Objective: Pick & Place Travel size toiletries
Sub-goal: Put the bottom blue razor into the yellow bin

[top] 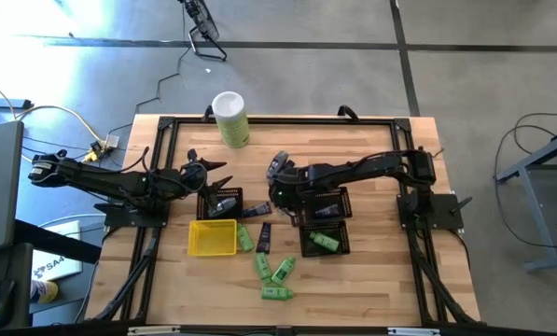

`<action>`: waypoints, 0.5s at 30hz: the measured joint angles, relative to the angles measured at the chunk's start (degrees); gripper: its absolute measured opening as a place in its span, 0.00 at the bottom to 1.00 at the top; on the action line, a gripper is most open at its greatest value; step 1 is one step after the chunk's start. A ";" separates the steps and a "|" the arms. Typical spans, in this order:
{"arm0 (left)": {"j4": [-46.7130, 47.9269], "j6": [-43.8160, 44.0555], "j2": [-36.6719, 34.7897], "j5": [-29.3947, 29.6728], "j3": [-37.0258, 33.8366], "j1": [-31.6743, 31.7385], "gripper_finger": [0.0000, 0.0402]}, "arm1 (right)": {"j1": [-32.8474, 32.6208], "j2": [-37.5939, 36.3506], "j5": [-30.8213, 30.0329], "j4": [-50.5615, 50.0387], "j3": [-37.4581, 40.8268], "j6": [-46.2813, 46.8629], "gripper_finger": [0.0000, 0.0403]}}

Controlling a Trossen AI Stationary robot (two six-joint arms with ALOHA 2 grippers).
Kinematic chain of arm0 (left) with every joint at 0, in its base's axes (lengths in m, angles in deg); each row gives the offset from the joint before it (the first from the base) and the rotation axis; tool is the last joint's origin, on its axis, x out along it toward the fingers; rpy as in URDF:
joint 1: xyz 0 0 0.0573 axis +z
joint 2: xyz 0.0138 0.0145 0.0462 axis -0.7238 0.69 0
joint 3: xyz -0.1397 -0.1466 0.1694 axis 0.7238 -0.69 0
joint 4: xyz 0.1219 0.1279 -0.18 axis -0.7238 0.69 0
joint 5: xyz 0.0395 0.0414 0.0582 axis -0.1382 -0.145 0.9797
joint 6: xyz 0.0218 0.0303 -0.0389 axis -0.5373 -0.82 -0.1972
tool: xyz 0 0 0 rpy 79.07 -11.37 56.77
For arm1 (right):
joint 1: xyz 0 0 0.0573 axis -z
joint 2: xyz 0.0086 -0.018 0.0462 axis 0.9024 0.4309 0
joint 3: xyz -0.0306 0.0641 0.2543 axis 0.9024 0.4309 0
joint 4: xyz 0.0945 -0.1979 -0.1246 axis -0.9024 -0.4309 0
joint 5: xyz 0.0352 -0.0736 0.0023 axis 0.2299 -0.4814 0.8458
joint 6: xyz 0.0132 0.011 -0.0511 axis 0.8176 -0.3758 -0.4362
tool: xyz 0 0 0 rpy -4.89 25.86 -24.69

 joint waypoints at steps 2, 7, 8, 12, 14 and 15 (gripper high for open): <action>0.00 0.00 0.00 -0.02 0.00 0.00 0.52 | 0.00 0.06 -0.08 0.30 0.00 -0.12 0.23; -0.01 0.02 0.01 -0.01 0.00 0.00 0.52 | 0.04 0.16 -0.40 0.25 0.02 -1.34 0.43; 0.00 0.02 0.00 0.00 0.00 0.00 0.52 | 0.04 0.16 -0.35 0.24 0.02 -1.49 0.46; 0.00 0.02 0.00 0.00 0.00 0.00 0.52 | 0.17 0.69 -0.22 0.36 0.02 -1.71 0.51; 0.00 0.02 0.00 0.00 -0.02 0.00 0.52 | 0.24 1.08 0.01 -0.24 0.09 -2.74 0.51; 0.00 0.03 0.00 -0.01 -0.02 0.00 0.52 | 0.26 1.17 0.21 -0.19 0.43 -3.16 0.50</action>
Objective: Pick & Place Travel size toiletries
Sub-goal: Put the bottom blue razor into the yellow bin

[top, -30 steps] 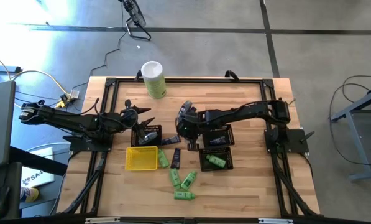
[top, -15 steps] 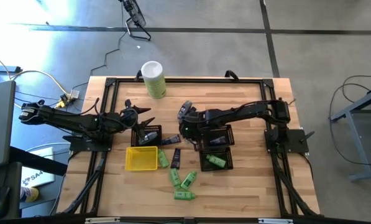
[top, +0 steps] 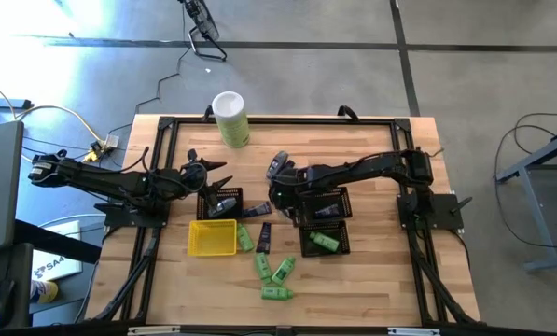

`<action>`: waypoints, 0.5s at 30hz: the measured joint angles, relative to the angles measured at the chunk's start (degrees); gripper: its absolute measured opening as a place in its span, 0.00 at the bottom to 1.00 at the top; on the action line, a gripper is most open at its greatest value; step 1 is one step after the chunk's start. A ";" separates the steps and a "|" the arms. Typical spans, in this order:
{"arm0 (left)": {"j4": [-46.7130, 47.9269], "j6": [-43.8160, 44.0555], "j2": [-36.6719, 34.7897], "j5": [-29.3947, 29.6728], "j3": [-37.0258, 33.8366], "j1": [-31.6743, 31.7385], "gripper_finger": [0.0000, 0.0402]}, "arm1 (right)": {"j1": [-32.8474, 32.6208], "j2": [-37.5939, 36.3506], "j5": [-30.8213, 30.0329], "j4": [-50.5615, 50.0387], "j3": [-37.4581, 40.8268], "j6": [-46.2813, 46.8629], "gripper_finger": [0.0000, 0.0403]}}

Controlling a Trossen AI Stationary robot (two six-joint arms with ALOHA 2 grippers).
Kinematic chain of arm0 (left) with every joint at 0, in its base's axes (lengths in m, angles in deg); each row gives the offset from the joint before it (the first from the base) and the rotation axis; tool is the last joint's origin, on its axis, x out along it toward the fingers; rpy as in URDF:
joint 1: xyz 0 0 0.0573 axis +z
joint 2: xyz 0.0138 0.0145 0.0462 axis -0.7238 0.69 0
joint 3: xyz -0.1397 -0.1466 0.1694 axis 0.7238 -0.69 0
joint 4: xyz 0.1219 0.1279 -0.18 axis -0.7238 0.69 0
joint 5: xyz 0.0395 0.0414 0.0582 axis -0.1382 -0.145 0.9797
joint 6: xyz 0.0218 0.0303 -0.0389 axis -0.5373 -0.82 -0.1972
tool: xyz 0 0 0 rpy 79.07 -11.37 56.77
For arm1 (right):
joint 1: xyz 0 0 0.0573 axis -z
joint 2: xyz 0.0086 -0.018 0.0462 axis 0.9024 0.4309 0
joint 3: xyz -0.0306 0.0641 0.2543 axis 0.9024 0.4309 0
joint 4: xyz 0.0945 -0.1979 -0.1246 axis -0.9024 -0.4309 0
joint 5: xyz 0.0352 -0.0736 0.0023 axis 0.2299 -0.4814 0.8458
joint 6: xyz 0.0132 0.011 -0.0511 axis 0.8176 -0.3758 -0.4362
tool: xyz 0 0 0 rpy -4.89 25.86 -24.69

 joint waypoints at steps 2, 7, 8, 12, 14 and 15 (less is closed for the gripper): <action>0.00 0.01 0.00 0.01 0.00 0.00 0.52 | 0.02 0.73 0.96 1.34 0.36 -1.07 0.48; -0.01 0.01 0.03 -0.01 -0.04 0.00 0.52 | 0.52 2.03 0.90 2.79 1.19 -2.18 0.44; -0.07 0.03 0.02 -0.01 -0.04 0.00 0.52 | 0.69 2.10 1.08 2.61 1.19 -2.53 0.44; -0.01 0.03 0.02 -0.01 -0.04 0.00 0.52 | 1.50 2.94 1.59 3.59 1.08 -4.12 0.44; -0.02 0.03 0.00 0.00 -0.04 0.00 0.52 | 1.85 3.62 1.43 3.60 1.10 -4.60 0.44; -0.02 0.03 0.02 -0.01 -0.04 0.00 0.52 | 2.12 3.82 1.94 4.06 1.11 -4.74 0.44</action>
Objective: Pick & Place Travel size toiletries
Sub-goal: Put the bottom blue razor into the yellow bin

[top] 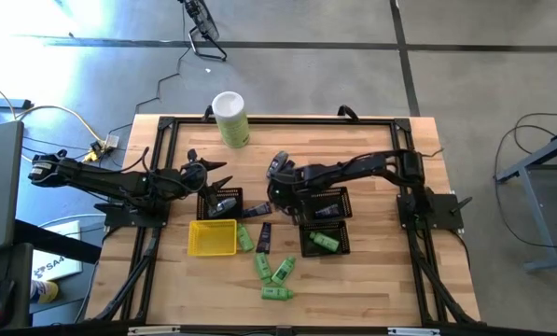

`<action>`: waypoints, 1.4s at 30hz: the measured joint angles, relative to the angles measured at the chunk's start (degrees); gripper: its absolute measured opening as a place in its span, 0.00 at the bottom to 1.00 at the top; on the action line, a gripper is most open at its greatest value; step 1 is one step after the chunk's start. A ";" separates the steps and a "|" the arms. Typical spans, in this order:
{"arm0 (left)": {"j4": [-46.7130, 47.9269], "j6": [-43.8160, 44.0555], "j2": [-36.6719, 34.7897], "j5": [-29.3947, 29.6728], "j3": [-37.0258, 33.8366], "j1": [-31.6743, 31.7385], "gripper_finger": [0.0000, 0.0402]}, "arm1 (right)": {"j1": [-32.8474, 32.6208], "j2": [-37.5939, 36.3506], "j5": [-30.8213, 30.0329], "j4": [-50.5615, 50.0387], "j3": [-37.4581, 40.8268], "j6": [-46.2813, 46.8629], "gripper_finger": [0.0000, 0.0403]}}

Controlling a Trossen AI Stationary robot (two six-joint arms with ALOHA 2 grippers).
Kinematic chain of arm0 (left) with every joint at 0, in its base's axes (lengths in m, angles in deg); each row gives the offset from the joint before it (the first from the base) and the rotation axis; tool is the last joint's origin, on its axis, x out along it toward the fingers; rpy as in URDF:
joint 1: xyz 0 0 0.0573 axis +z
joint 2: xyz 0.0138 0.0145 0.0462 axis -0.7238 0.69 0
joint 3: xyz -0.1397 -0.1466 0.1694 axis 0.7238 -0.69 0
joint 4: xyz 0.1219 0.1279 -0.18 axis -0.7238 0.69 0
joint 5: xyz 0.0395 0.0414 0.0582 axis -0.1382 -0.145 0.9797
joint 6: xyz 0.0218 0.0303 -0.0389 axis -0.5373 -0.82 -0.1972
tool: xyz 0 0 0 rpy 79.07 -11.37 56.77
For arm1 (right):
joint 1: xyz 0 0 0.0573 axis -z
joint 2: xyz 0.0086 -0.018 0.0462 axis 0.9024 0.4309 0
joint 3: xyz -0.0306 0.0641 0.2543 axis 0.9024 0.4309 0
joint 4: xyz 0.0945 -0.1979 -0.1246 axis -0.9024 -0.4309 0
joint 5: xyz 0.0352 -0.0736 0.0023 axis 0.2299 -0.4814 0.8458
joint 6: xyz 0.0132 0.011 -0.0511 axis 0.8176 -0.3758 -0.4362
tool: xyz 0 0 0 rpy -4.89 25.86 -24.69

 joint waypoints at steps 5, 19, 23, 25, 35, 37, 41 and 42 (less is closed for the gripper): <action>0.02 0.00 0.00 0.00 0.00 0.00 0.52 | 0.81 1.14 3.48 -0.05 -0.01 -0.08 0.44; 0.02 -0.02 -0.02 0.02 0.00 0.00 0.52 | 0.67 1.80 3.85 -0.30 -0.12 0.88 0.23; 0.02 -0.02 -0.02 0.02 0.00 0.00 0.52 | 0.33 1.82 3.47 0.28 -0.07 1.03 0.14; 0.02 -0.02 -0.02 0.02 0.00 0.00 0.52 | 0.33 1.82 3.49 0.43 -0.05 1.06 0.10; 0.04 -0.02 -0.02 0.02 0.00 0.00 0.52 | 0.33 1.11 3.42 0.40 0.09 1.10 0.07; 0.04 -0.02 -0.02 0.02 0.00 0.00 0.52 | 0.33 0.30 3.07 0.12 0.17 1.11 0.07; 0.02 -0.02 -0.02 0.02 0.00 0.00 0.52 | 0.35 -2.41 3.13 -0.03 0.12 1.12 0.07; 0.02 -0.02 -0.02 0.02 0.00 0.00 0.52 | 0.35 -3.24 3.40 -0.24 0.12 1.12 0.07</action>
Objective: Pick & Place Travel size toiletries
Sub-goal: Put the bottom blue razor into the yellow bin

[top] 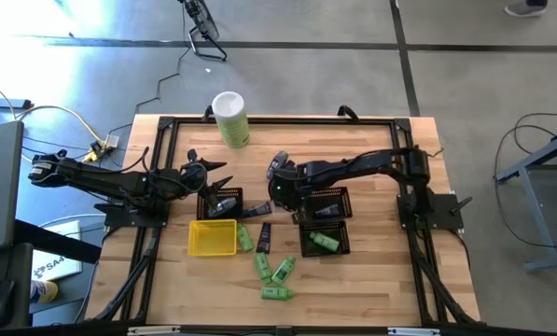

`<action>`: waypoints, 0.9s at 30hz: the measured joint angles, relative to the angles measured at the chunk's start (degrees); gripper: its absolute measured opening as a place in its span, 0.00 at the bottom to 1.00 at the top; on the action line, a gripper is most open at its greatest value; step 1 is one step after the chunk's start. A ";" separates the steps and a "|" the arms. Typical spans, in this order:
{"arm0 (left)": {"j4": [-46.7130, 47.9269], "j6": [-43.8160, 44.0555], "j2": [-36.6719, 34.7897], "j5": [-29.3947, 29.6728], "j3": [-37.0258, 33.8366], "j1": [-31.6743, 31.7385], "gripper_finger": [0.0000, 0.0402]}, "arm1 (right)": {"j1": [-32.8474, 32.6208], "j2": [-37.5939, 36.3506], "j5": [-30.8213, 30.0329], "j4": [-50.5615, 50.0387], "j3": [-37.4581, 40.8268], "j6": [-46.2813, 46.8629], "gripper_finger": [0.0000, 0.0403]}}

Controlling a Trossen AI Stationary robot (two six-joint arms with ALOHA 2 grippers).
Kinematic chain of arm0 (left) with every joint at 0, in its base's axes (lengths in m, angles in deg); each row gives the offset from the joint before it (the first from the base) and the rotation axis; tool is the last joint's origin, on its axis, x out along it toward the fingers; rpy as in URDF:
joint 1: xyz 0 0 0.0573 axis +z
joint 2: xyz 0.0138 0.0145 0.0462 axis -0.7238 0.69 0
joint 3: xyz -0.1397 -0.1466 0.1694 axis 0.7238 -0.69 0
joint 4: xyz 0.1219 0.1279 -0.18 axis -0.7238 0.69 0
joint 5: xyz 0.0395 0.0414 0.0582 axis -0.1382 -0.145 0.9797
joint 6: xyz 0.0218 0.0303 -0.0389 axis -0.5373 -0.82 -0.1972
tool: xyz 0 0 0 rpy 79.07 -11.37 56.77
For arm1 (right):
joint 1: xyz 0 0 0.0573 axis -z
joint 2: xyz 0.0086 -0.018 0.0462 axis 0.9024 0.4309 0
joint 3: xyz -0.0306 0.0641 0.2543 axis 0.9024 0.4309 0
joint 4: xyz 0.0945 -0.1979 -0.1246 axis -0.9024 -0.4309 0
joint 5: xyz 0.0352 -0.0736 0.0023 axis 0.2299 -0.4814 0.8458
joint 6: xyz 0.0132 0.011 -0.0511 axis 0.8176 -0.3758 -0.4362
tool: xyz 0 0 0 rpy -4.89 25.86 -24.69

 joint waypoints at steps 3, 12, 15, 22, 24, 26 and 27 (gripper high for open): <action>0.00 0.00 0.00 0.00 0.02 0.00 0.52 | 0.00 -2.94 0.09 -0.70 -0.01 0.00 0.07; 0.02 0.00 0.00 0.00 0.01 0.00 0.52 | 0.50 -13.78 0.34 0.33 -0.11 1.61 0.07; 0.02 0.00 0.00 0.00 0.02 0.00 0.52 | 0.94 -17.45 0.49 1.51 -0.11 3.34 0.07; -0.03 3.39 0.04 -1.10 0.02 0.00 0.52 | 1.34 -22.87 2.84 9.51 -0.13 4.32 0.07; -0.44 5.01 0.04 -3.33 0.02 0.00 0.52 | 1.55 -23.06 3.71 13.22 -0.16 4.34 0.07; -2.61 5.94 0.34 -6.02 0.02 0.00 0.52 | 1.76 -23.05 4.39 15.45 -0.21 4.52 0.07; -4.31 5.94 0.58 -7.77 0.02 0.00 0.52 | 1.97 -23.02 4.89 16.53 -0.15 4.55 0.07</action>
